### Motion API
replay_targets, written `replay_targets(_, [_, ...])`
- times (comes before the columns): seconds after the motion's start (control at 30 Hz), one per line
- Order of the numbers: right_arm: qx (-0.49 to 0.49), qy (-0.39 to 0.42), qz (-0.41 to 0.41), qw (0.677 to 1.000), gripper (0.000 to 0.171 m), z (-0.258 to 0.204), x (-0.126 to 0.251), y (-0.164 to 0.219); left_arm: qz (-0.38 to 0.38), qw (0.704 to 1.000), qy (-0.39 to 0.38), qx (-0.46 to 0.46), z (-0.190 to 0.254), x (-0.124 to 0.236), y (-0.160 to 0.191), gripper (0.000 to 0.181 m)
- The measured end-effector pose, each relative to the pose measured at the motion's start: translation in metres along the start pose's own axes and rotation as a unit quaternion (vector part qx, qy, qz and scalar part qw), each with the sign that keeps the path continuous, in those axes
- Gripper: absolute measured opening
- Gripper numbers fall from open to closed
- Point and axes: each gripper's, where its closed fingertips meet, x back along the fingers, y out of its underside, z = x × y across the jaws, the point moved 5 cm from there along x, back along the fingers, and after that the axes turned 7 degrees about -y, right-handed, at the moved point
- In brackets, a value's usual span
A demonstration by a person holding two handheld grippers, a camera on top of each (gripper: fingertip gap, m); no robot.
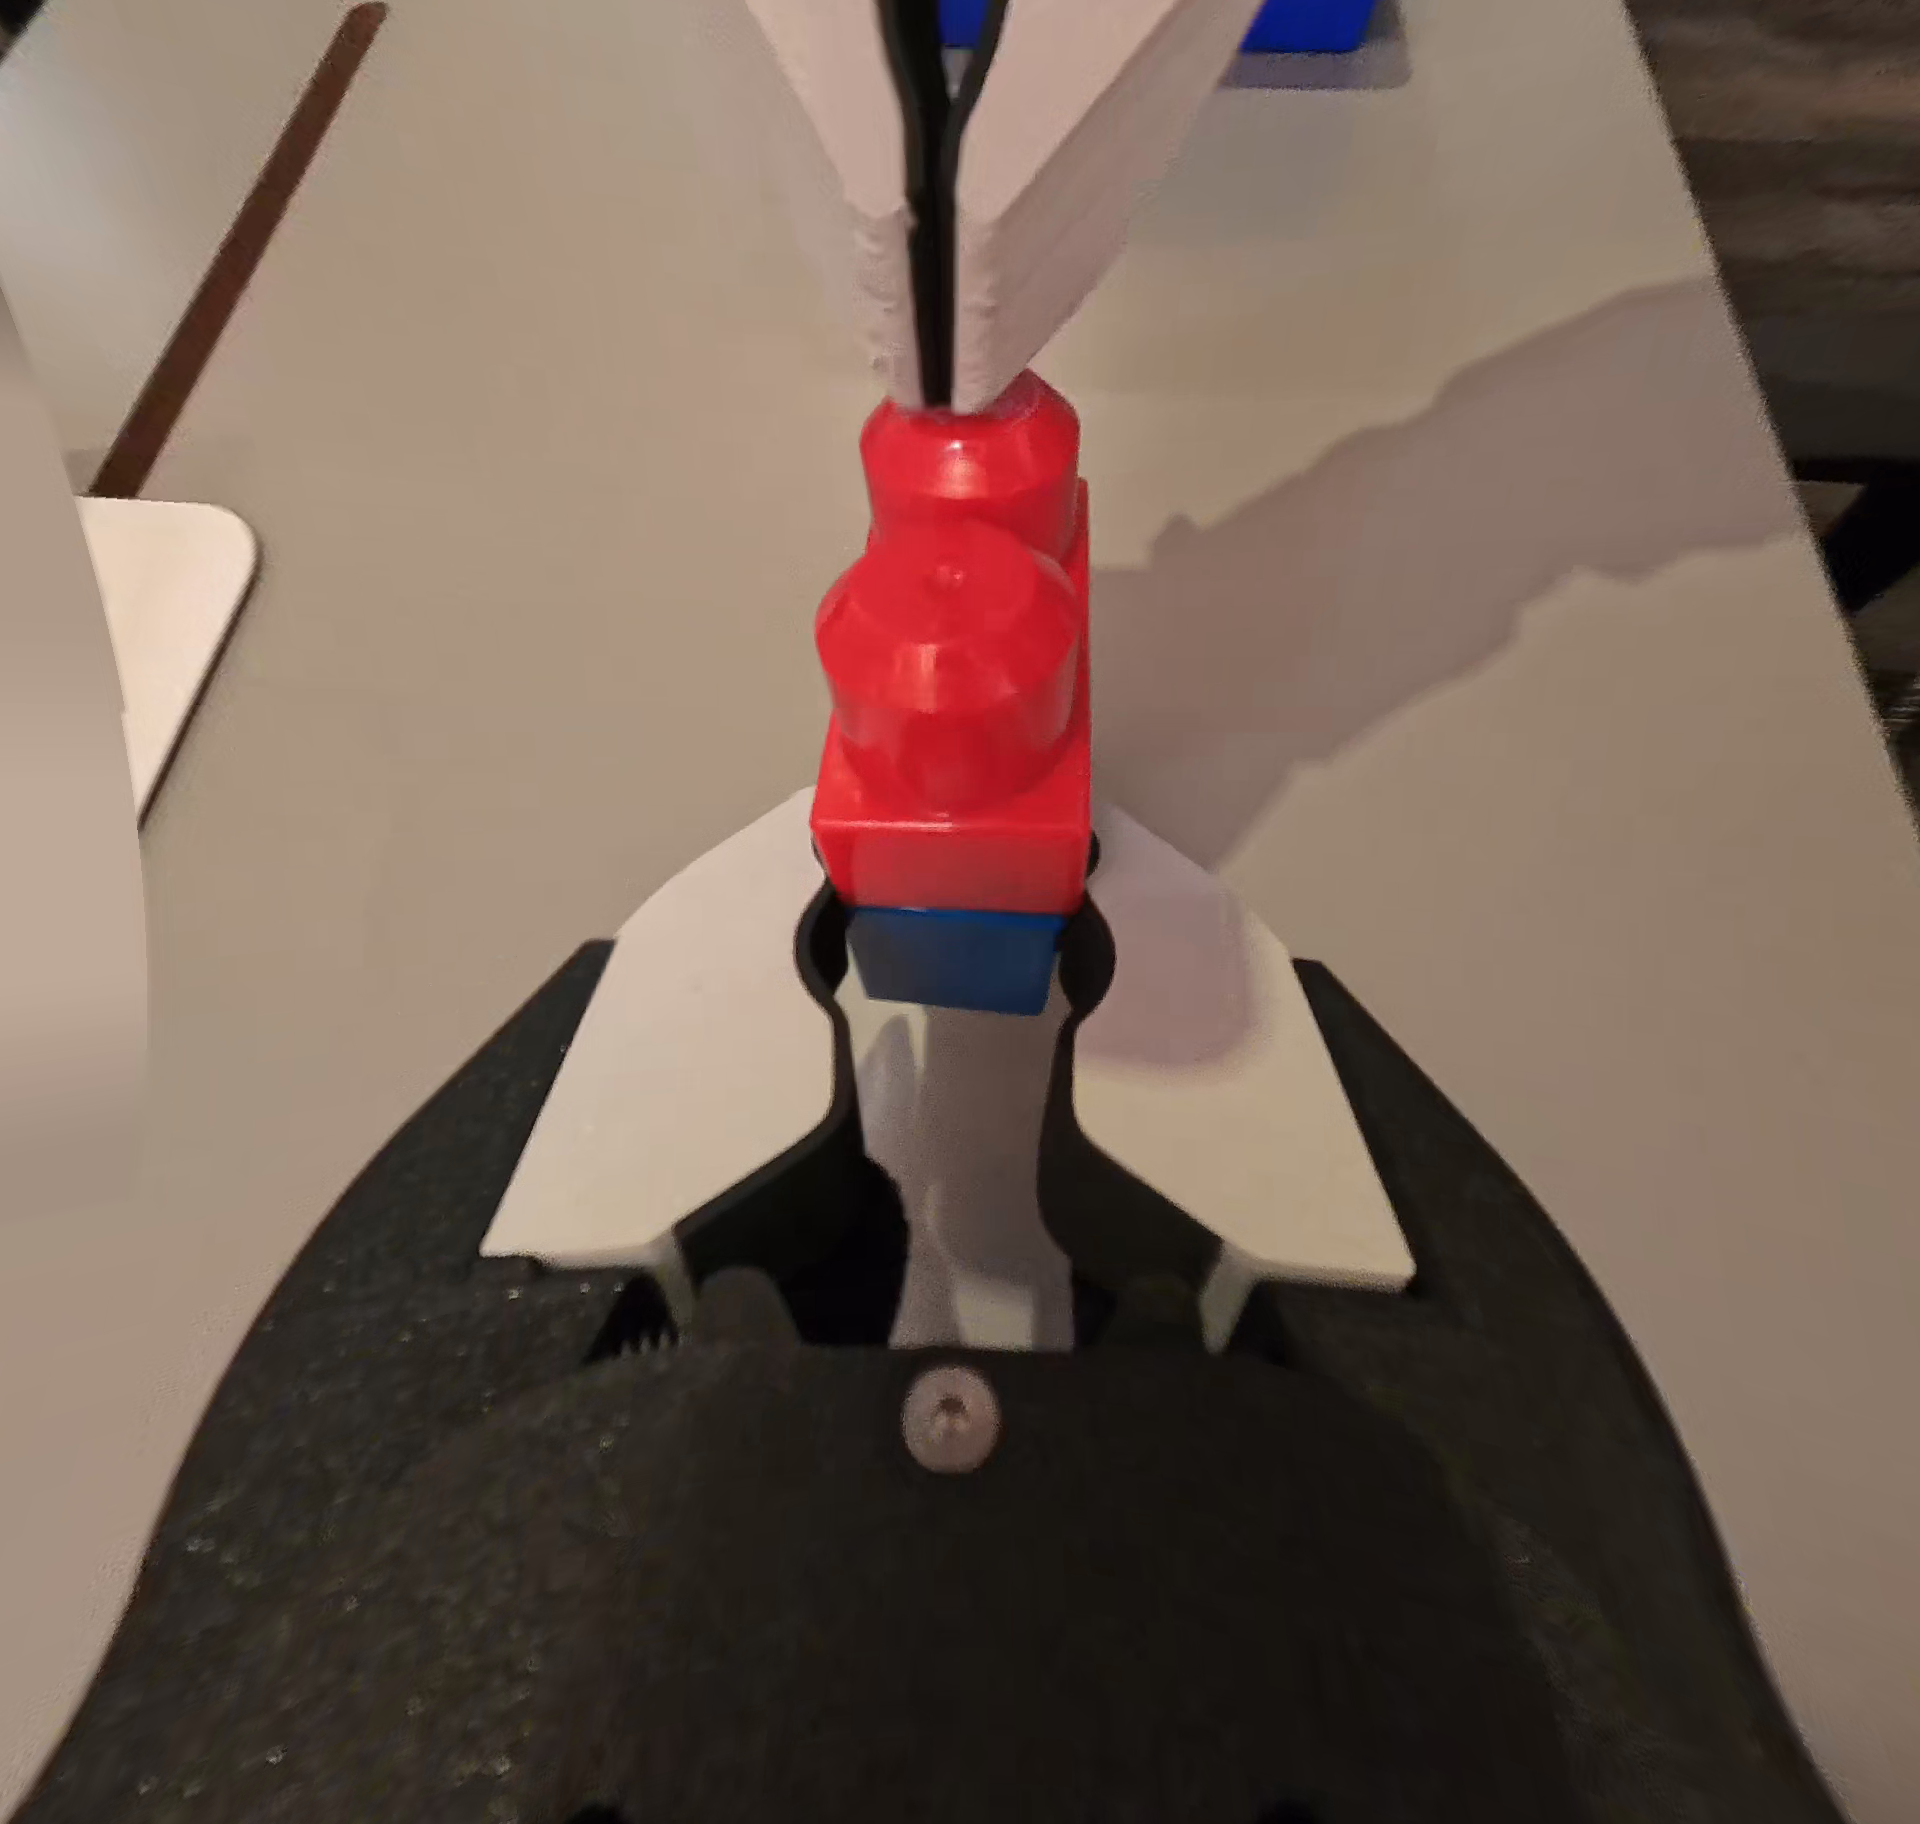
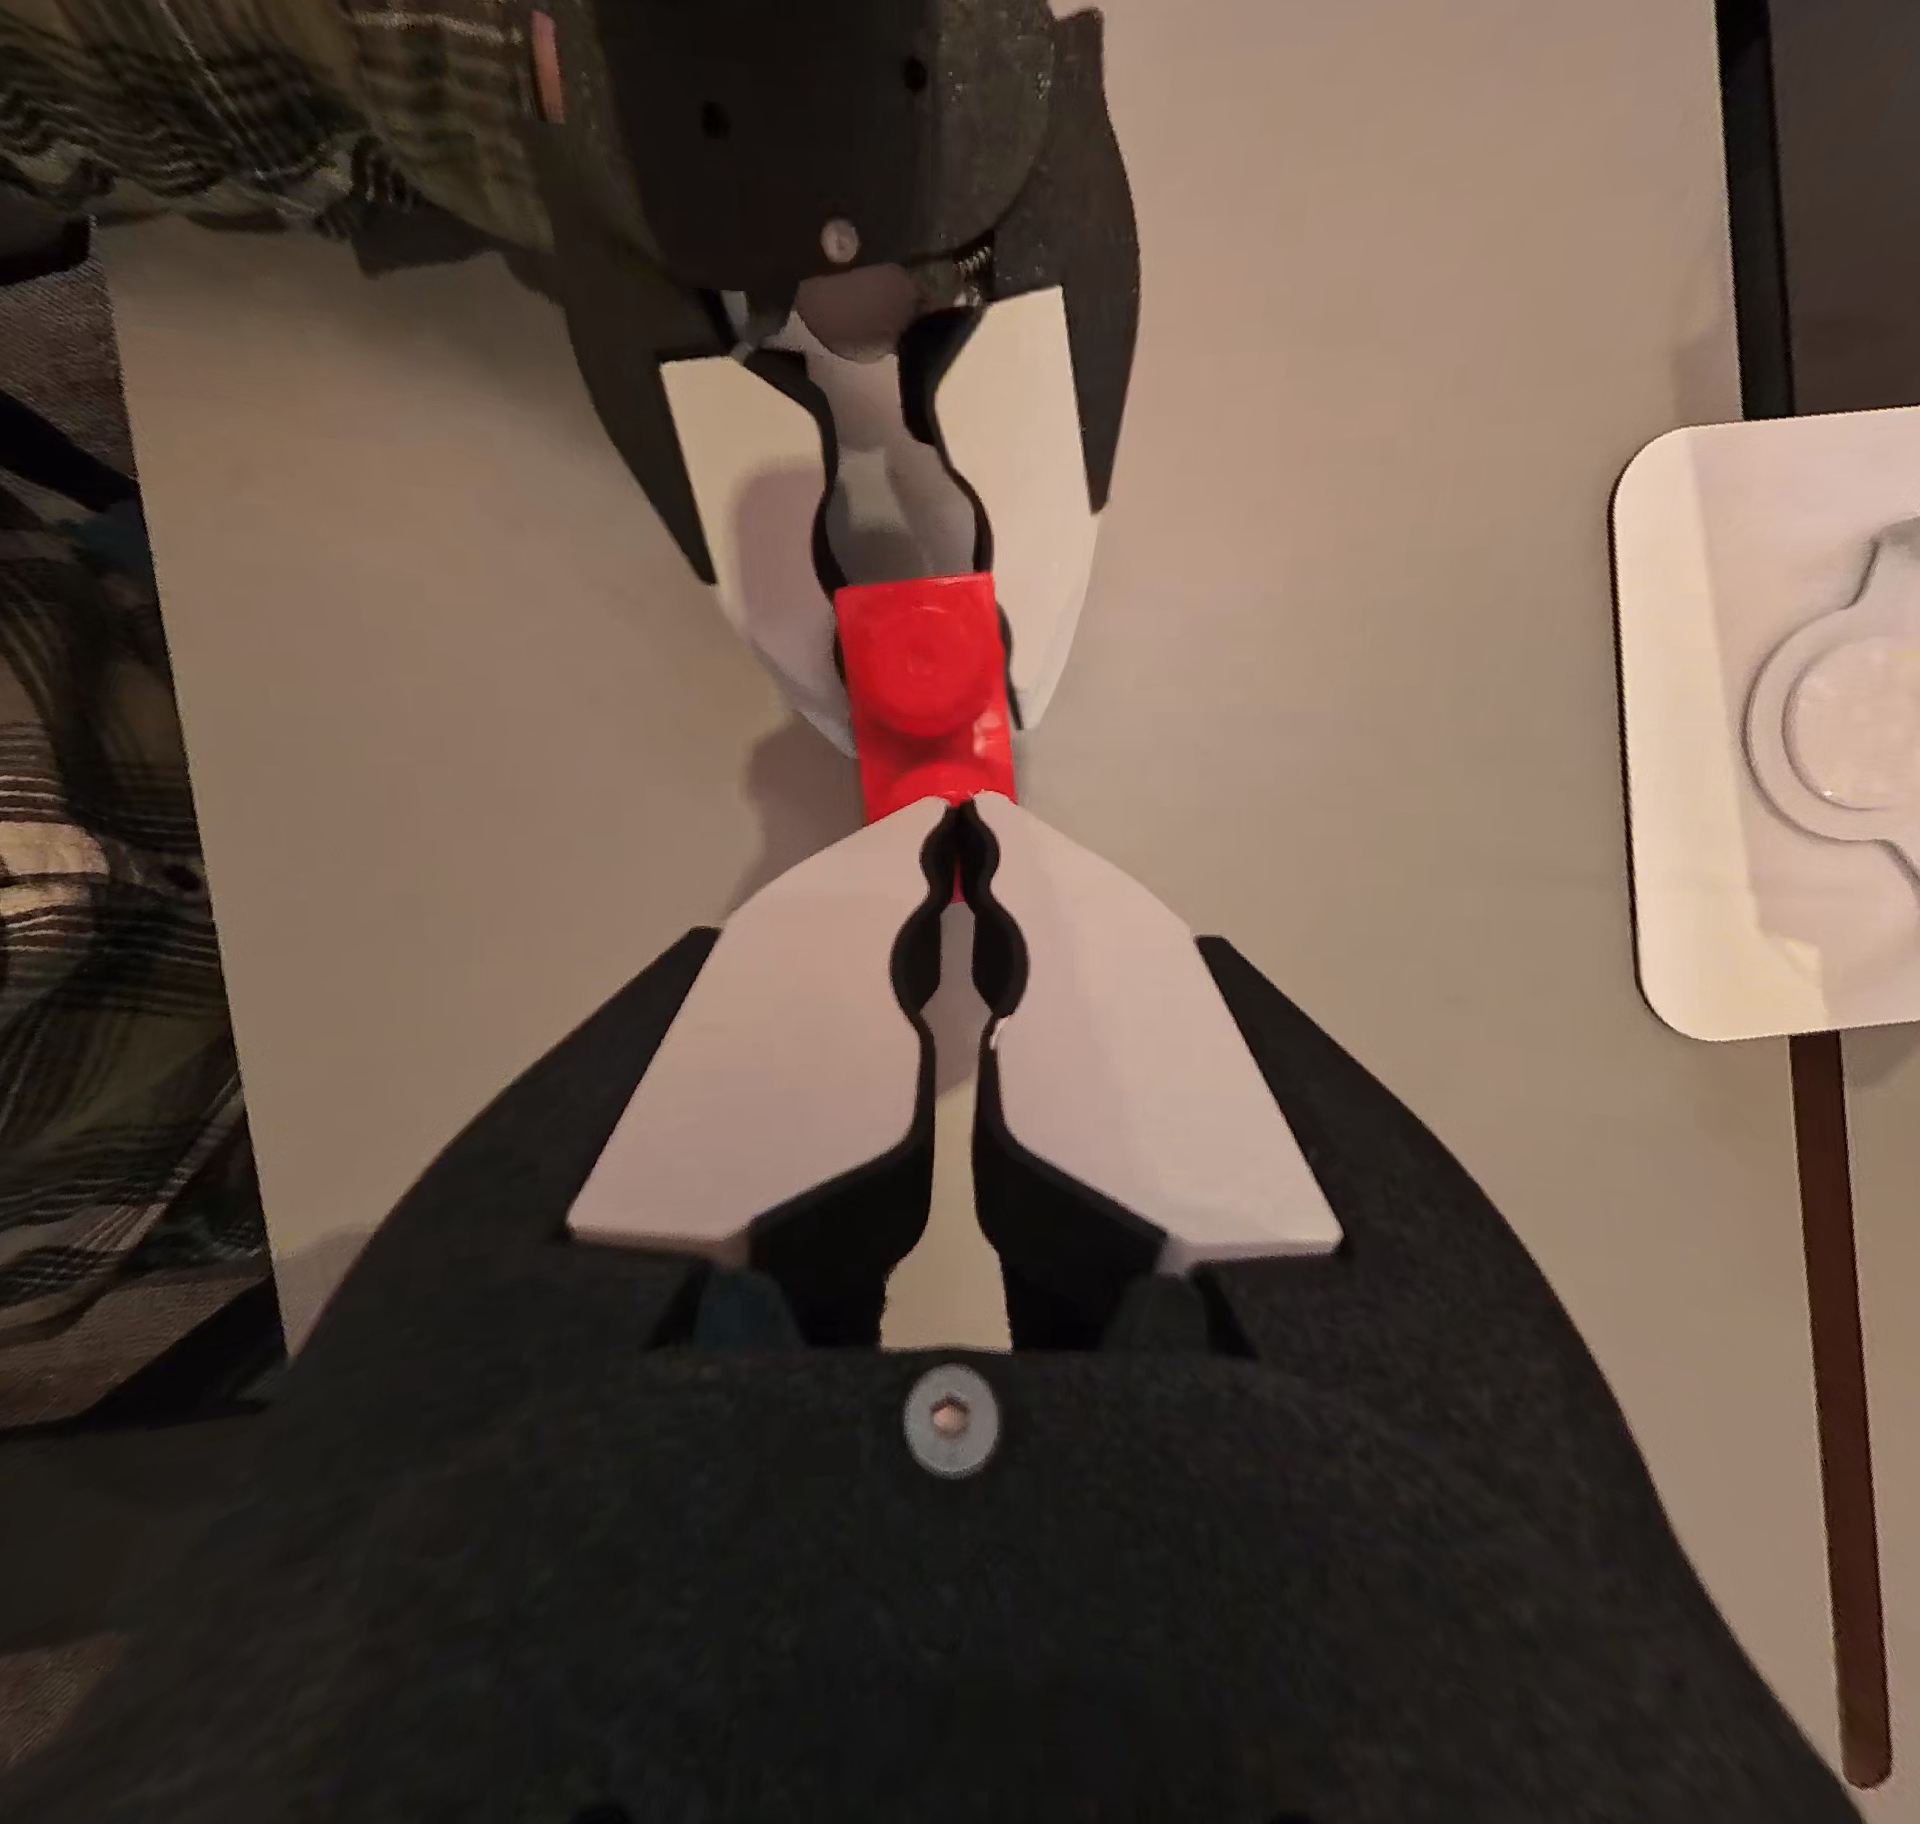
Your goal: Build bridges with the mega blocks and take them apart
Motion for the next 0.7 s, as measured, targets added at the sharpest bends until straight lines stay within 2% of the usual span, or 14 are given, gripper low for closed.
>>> replay_targets(0.2, [-0.029,-0.003,0.085,0.996,0.001,0.006,0.015,0.002,0.022,0.999,-0.005,0.023,-0.008,-0.002,0.023,0.038])
replay_targets(0.23, [-0.031,-0.010,0.099,0.995,0.012,0.006,0.017,0.003,0.025,0.999,-0.011,0.025,-0.009,-0.002,0.027,0.039])
replay_targets(0.3, [-0.034,-0.013,0.113,0.993,0.021,0.006,0.018,0.007,0.029,0.999,-0.013,0.030,-0.009,-0.003,0.033,0.039])
replay_targets(0.43, [-0.034,-0.014,0.113,0.993,0.038,0.004,0.009,0.014,-0.005,0.999,-0.014,0.028,-0.008,-0.012,0.043,0.039])
replay_targets(0.7, [-0.031,-0.029,0.093,0.995,0.047,-0.003,-0.008,0.028,-0.059,0.998,-0.006,0.017,-0.005,-0.026,0.055,0.039])
